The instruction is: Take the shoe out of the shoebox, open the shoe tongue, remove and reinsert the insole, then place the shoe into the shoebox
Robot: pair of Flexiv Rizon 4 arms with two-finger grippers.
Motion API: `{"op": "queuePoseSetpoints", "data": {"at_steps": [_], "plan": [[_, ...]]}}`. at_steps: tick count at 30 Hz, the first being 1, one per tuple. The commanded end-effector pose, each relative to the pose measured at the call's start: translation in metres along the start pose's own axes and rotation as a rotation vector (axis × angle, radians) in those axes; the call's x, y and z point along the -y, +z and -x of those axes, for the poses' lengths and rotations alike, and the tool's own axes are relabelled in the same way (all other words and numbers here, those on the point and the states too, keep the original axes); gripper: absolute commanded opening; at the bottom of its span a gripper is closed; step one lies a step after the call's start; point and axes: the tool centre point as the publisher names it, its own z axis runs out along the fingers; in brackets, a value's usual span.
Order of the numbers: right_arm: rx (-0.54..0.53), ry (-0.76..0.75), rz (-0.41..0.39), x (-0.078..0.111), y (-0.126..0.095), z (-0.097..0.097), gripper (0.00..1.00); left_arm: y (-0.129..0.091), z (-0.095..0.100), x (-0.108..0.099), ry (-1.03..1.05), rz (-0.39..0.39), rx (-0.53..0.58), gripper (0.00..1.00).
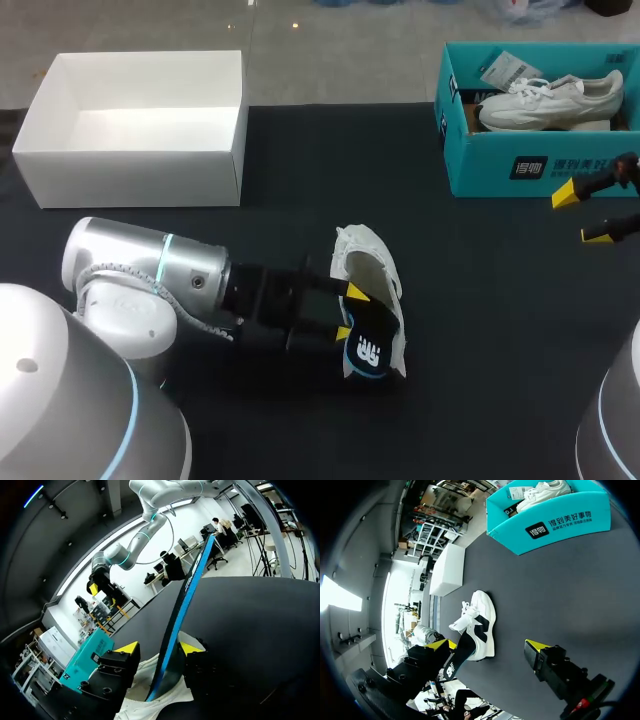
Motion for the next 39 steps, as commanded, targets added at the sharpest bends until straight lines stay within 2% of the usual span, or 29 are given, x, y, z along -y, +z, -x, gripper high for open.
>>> {"op": "queuePoseSetpoints", "data": {"at_steps": [1, 10, 19, 25, 26, 28, 29, 30, 31, 34, 35, 36, 37, 38, 39], "plan": [[0.004, 0.001, 0.002, 0.002, 0.0, 0.0, 1.0, 0.005, -0.003, -0.001, -0.012, 0.009, -0.026, 0.0], [0.004, 0.001, 0.002, 0.002, 0.0, 0.0, 1.0, 0.01, -0.01, -0.017, -0.044, 0.015, -0.033, 0.0], [0.004, 0.001, 0.002, 0.002, 0.0, 0.0, 1.0, 0.014, -0.004, -0.037, -0.083, 0.056, 0.065, 0.0], [0.004, 0.001, 0.002, 0.002, 0.0, 0.0, 1.0, 0.013, -0.002, -0.044, -0.114, 0.075, 0.082, 0.0], [0.004, 0.001, 0.002, 0.002, 0.0, 0.0, 1.0, 0.012, -0.003, -0.042, -0.117, 0.068, 0.082, 0.27], [0.004, 0.001, 0.002, 0.002, 0.0, 0.0, 1.0, 0.009, -0.002, -0.033, -0.119, 0.042, 0.094, 0.74], [0.004, 0.001, 0.002, 0.002, 0.0, 0.0, 1.0, 0.008, -0.001, -0.029, -0.111, 0.041, 0.092, 0.89], [0.004, 0.001, 0.002, 0.002, 0.0, 0.0, 1.0, 0.007, 0.001, -0.023, -0.099, 0.026, 0.098, 0.91], [0.004, 0.001, 0.002, 0.002, 0.0, 0.0, 1.0, 0.006, 0.002, -0.017, -0.092, 0.014, 0.097, 0.87], [0.004, 0.001, 0.002, 0.002, 0.0, 0.0, 1.0, 0.005, 0.004, -0.006, -0.069, 0.01, 0.088, 0.62], [0.004, 0.001, 0.002, 0.002, 0.0, 0.0, 1.0, 0.006, 0.004, -0.004, -0.061, 0.008, 0.082, 0.43], [0.004, 0.001, 0.002, 0.002, 0.0, 0.0, 1.0, 0.006, 0.004, -0.004, -0.055, 0.011, 0.078, 0.33], [0.004, 0.001, 0.002, 0.002, 0.0, 0.0, 1.0, 0.006, 0.004, -0.004, -0.053, 0.011, 0.077, 0.29], [0.004, 0.001, 0.002, 0.002, 0.0, 0.0, 1.0, 0.007, 0.003, -0.005, -0.051, 0.012, 0.074, 0.05], [0.004, 0.001, 0.002, 0.002, 0.0, 0.0, 1.0, 0.008, 0.003, -0.007, -0.051, 0.015, 0.071, 0.0]]}}
